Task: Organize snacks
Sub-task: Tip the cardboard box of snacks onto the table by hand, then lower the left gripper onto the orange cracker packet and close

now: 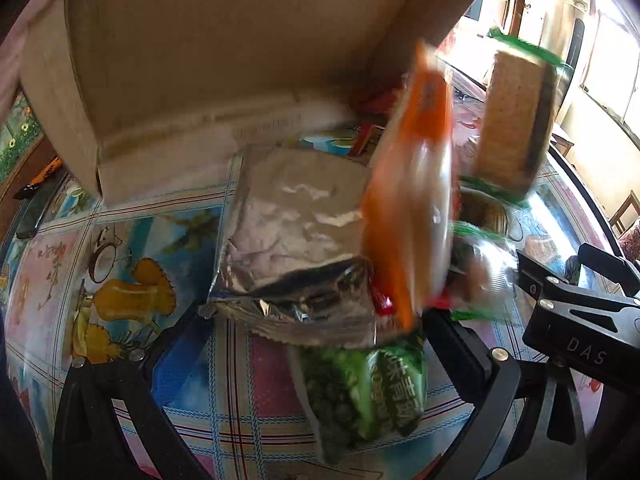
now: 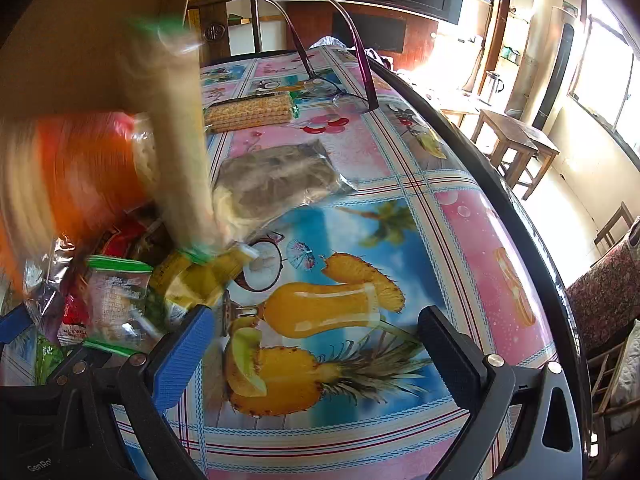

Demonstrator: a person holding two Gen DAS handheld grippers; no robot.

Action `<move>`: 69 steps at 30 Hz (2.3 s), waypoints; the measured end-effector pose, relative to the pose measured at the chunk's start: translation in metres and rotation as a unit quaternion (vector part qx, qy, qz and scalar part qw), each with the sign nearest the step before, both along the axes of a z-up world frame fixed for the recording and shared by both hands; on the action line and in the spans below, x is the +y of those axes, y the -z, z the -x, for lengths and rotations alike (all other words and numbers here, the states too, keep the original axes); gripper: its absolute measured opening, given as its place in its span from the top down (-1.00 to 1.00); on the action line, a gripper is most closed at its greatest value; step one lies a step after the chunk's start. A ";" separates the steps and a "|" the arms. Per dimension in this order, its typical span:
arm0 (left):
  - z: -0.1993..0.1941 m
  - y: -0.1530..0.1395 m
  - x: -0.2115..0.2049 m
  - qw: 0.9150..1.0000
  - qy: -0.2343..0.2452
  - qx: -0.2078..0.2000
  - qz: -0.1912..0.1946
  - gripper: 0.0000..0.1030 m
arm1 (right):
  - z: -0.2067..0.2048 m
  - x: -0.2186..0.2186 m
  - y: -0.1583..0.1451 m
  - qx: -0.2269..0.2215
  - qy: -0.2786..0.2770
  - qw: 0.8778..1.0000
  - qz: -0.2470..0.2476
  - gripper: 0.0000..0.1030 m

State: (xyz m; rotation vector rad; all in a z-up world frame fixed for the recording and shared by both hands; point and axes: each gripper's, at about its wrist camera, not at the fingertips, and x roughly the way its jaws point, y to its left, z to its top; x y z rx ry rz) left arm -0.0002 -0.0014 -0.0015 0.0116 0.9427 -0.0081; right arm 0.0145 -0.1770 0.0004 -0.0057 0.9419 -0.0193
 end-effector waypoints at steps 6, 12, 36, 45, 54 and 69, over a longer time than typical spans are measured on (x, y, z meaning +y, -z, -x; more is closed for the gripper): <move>-0.001 0.001 0.000 1.000 -0.001 0.000 -0.001 -0.99 | -0.003 0.000 0.000 0.000 0.000 1.000 0.000 -0.98; 0.000 0.001 0.000 1.000 -0.001 0.000 0.000 -0.99 | 0.000 0.000 0.000 0.000 0.000 1.000 0.000 -0.98; 0.000 0.001 0.000 1.000 -0.001 0.000 0.000 -0.99 | -0.001 0.000 0.000 0.000 0.000 1.000 0.000 -0.98; 0.000 0.001 0.000 1.000 -0.001 0.000 0.000 -0.99 | -0.001 0.000 0.000 0.000 0.000 1.000 0.000 -0.98; 0.000 0.001 0.000 1.000 -0.001 0.000 -0.001 -0.99 | -0.001 0.000 0.000 0.000 0.000 1.000 0.000 -0.98; 0.017 -0.005 0.004 0.996 0.081 0.014 0.013 -0.99 | 0.004 0.000 -0.001 -0.002 -0.027 1.000 -0.007 -0.98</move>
